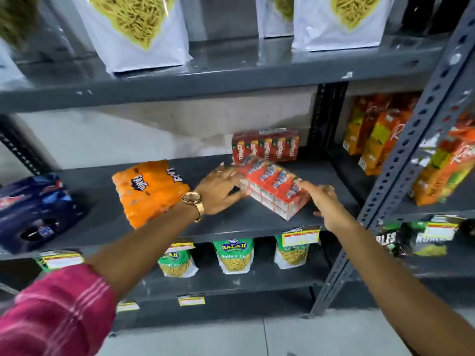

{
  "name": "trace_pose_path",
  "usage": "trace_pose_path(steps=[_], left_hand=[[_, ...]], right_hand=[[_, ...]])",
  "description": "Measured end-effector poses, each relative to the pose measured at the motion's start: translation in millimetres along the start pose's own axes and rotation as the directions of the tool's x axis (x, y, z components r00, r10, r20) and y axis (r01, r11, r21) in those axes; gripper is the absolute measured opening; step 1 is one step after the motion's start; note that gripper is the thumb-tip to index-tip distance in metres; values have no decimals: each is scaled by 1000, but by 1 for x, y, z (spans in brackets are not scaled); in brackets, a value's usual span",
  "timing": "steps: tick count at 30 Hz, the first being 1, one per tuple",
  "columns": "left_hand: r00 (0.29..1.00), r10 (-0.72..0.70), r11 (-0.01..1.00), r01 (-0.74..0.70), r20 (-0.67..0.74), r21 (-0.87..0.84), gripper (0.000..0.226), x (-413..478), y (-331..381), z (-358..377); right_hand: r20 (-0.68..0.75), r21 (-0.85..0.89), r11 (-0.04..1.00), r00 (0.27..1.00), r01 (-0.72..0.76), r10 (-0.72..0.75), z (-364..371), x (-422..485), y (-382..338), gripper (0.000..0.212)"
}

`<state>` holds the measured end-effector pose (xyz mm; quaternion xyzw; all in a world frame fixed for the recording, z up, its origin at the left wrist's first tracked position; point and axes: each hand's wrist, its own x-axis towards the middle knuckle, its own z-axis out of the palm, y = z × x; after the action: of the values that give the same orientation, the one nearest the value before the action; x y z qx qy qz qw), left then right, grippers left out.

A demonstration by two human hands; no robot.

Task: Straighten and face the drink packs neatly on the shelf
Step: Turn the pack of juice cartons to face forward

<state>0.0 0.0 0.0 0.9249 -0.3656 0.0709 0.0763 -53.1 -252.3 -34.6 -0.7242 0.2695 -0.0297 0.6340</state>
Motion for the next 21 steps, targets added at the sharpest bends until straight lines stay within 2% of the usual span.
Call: trace_pose_path(steps=[2,3,5,8,10,12,15,18,21], left_hand=[[983,-169,978,159,-69,-133,63,29,-7,7],[966,-247,958,231,-81,-168,65,41,-11,11],[919,-393,887,376,-10,-269,67,66,-15,20],[858,-496,806,512,133,-297,61,108,-22,36],[826,-522,800,561,214,-213,62,130,-28,49],[789,-573,757,613,223,-227,63,146,-34,61],[711,-686,675,702,157,-226,63,154,-42,72],[693,-719,668,708,44,-227,58,151,-42,82],[665,-742,645,675,-82,-360,55,140,-43,86]], right_hand=[[-66,53,989,987,-140,144,7,15,4,100],[-39,100,977,980,-190,195,12,19,7,104],[-29,168,958,970,-234,242,27,31,13,106],[-155,64,964,951,-259,266,42,46,14,110],[-233,-6,971,944,-240,233,51,53,18,106],[-332,-88,980,933,-178,139,59,54,19,96],[-366,-143,987,930,-76,19,60,66,25,85],[-341,-170,985,938,0,-59,55,74,29,79],[-313,-76,974,922,214,-227,54,68,30,64]])
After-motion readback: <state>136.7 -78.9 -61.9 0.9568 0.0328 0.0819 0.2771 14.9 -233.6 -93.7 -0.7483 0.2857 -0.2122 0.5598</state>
